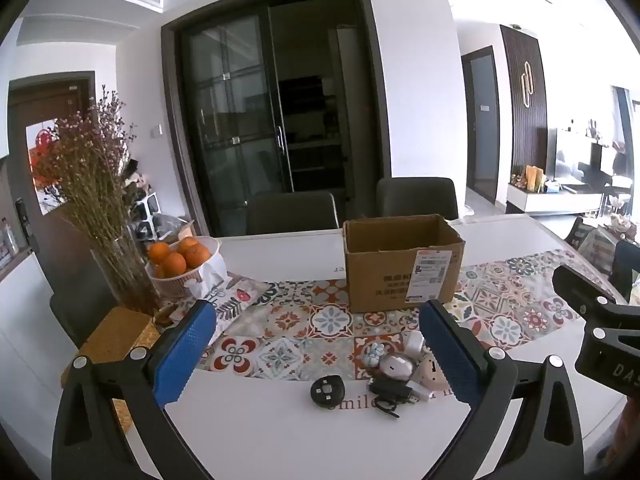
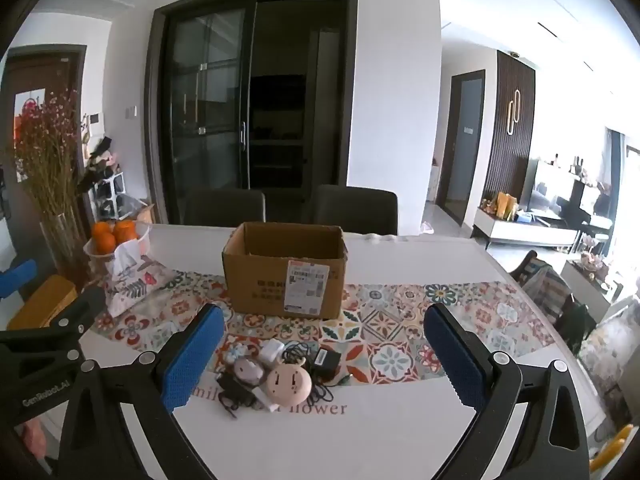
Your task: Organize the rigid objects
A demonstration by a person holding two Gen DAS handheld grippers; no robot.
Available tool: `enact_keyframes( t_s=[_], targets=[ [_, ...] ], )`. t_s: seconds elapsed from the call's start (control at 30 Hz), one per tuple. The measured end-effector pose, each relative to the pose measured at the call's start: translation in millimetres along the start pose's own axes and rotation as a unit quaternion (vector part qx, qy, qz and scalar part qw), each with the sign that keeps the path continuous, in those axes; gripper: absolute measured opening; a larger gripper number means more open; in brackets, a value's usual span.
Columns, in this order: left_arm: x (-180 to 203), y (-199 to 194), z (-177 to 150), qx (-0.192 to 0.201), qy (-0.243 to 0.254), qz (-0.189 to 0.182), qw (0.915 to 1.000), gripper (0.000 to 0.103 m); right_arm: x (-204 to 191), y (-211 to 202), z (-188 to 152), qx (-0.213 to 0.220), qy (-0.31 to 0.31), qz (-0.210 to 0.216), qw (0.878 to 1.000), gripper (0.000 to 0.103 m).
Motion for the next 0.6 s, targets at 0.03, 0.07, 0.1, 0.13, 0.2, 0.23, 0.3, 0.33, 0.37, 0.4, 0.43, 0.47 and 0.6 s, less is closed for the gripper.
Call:
enact_keyframes(
  t_s=[0.03, 0.07, 0.1, 0.13, 0.2, 0.23, 0.3, 0.33, 0.37, 0.4, 0.43, 0.47, 0.6],
  targets=[
    [0, 0, 0, 0.001, 0.000, 0.003, 1.0000, 0.103, 0, 0, 0, -0.001, 0.000, 0.000, 1.000, 0.101],
    [0, 0, 0, 0.003, -0.001, 0.005, 1.0000, 0.103, 0, -1, 0, 0.009, 0.000, 0.001, 1.000, 0.101],
    [-1, -1, 0, 0.004, -0.001, 0.006, 1.0000, 0.103, 1, 0, 0, 0.006, 0.002, 0.000, 1.000, 0.101],
    [1, -1, 0, 0.004, 0.001, 0.003, 1.0000, 0.103, 1, -1, -1, 0.006, 0.002, 0.000, 1.000, 0.101],
    [2, -3, 1, 0.009, -0.003, 0.003, 1.0000, 0.103, 1, -1, -1, 0.006, 0.002, -0.001, 1.000, 0.101],
    [4, -6, 0, 0.016, -0.001, 0.007, 0.9999, 0.103, 2, -1, -1, 0.006, 0.003, -0.002, 1.000, 0.101],
    [3, -12, 2, 0.022, -0.005, 0.006, 0.9997, 0.103, 1, -1, -2, 0.003, -0.001, -0.001, 1.000, 0.101],
    [4, -13, 4, 0.020, -0.004, 0.006, 0.9998, 0.103, 2, -1, -2, 0.003, 0.000, -0.001, 1.000, 0.101],
    [4, -12, 4, 0.019, -0.006, 0.005, 0.9998, 0.103, 3, -1, -2, 0.005, 0.002, -0.001, 1.000, 0.101],
    [-1, -6, 1, 0.016, -0.009, 0.001, 0.9998, 0.103, 0, 0, -2, 0.001, 0.000, -0.001, 1.000, 0.101],
    [-1, -6, 1, 0.016, -0.010, 0.001, 0.9998, 0.103, -1, 0, -2, 0.002, 0.000, -0.001, 1.000, 0.101],
    [-1, -6, 1, 0.016, -0.010, 0.001, 0.9998, 0.103, 0, -1, -3, 0.004, 0.001, -0.001, 1.000, 0.101],
    [-1, -6, 3, 0.015, -0.008, 0.001, 0.9999, 0.103, 3, 0, -2, 0.004, 0.001, -0.001, 1.000, 0.101]
  ],
)
Point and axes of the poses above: each gripper's, at about its wrist camera, not at the fingertips, and y roughly the way its jaws point, x to its right, z to its top, the point moved 2 cm from there along y, roughly the way its jaws point, and after that the axes turned 12 degrees about z, right-handed, at the moved point
